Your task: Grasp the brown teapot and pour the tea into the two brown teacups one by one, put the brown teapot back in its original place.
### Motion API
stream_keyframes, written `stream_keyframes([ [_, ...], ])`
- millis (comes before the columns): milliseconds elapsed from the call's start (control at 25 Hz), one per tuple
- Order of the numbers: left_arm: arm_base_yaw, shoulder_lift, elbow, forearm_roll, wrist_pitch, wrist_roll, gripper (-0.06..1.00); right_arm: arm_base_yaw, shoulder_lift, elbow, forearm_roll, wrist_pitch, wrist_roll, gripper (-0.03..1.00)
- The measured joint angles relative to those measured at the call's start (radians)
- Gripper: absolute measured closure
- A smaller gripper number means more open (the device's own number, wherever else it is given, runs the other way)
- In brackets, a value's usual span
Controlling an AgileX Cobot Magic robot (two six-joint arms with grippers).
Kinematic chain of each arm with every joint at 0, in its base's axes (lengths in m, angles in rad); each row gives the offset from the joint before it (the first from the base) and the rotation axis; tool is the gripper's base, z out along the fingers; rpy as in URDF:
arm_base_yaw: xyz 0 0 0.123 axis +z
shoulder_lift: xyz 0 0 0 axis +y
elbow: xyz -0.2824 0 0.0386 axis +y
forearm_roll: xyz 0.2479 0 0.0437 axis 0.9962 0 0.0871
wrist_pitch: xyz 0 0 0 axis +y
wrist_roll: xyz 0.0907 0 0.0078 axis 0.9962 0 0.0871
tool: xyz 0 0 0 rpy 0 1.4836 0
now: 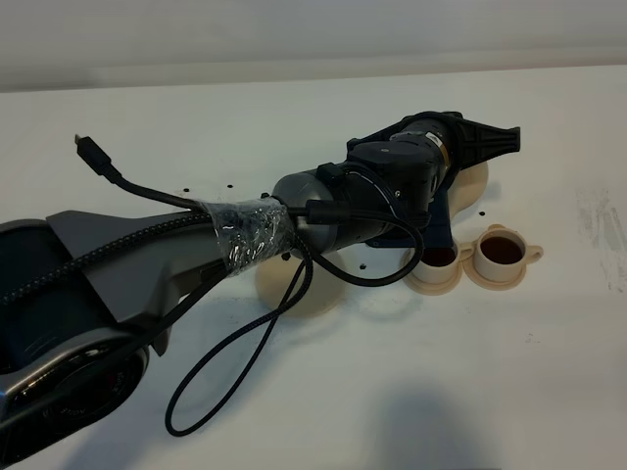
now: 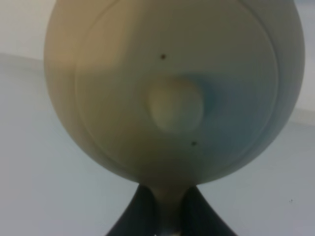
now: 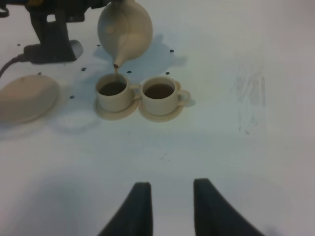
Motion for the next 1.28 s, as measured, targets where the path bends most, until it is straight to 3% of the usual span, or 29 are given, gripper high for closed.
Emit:
stream_keyframes([
  [440,0.0,0.0,0.0,-0.011,0.0,0.0,0.86,0.0,0.0,0.0,0.0,0.0,0.0,0.76],
  [1280,0.001,-0.01,-0.001,-0.287,0.156,-0.01,0.86,0.0,0.0,0.0,0.0,0.0,0.0,0.76],
])
